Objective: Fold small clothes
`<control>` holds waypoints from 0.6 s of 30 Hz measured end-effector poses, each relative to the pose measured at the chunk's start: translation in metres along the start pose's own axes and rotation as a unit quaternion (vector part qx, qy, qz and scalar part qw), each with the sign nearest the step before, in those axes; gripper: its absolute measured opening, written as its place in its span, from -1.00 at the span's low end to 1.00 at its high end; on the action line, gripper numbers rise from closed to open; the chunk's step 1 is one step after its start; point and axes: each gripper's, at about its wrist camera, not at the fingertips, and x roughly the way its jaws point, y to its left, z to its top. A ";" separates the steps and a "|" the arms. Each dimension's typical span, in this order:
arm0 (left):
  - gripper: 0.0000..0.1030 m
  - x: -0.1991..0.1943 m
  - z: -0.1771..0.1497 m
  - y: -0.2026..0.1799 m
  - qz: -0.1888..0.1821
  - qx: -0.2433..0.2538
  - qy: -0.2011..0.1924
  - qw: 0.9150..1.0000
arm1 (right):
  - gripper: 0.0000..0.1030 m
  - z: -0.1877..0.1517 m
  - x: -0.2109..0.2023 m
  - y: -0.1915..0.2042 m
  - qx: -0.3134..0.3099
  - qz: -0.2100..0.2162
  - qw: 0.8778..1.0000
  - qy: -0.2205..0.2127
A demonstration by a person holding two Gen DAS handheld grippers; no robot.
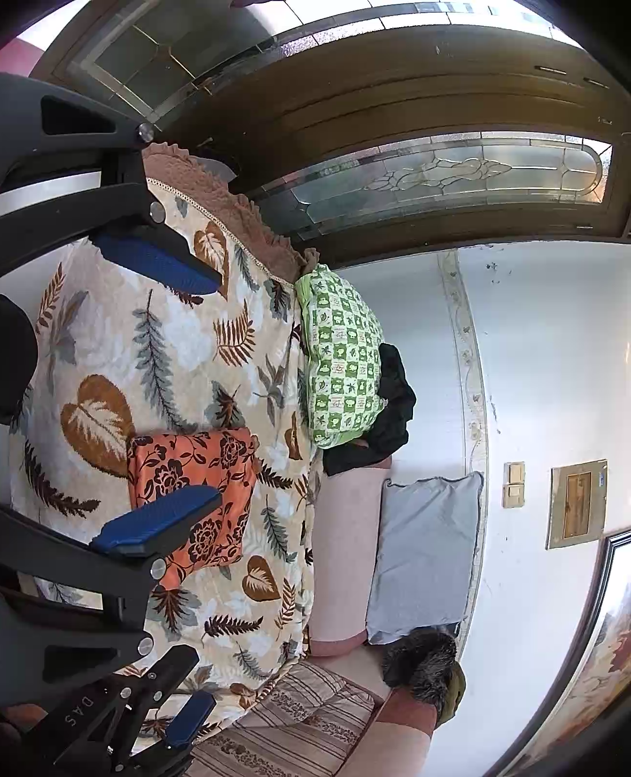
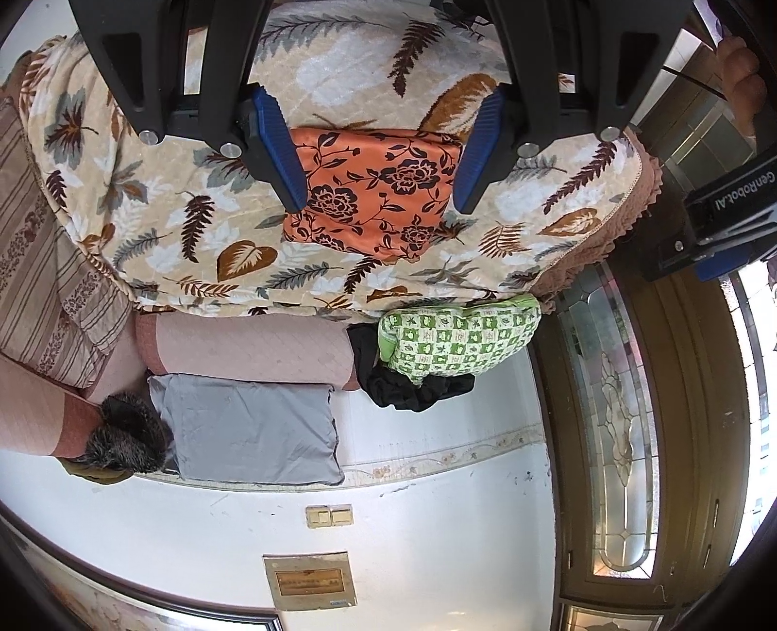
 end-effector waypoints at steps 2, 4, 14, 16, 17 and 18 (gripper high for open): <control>0.58 0.001 0.000 -0.001 0.001 0.001 -0.001 1.000 | 0.29 0.000 0.001 -0.001 0.002 -0.001 1.000 0.001; 0.58 0.002 0.000 -0.001 0.002 0.003 -0.001 1.000 | 0.29 0.001 0.002 -0.004 0.002 -0.004 1.000 0.002; 0.58 0.010 0.004 -0.005 -0.017 0.013 -0.002 1.000 | 0.29 0.006 -0.007 -0.016 0.014 -0.025 1.000 -0.006; 0.58 0.011 0.005 -0.006 -0.018 0.014 -0.001 1.000 | 0.29 0.007 -0.006 -0.015 0.014 -0.027 1.000 -0.006; 0.58 0.011 0.005 -0.006 -0.017 0.014 -0.001 1.000 | 0.29 0.007 -0.005 -0.015 0.012 -0.027 1.000 -0.004; 0.58 0.012 0.006 -0.006 -0.017 0.014 -0.001 1.000 | 0.29 0.008 -0.003 -0.015 0.011 -0.027 1.000 -0.003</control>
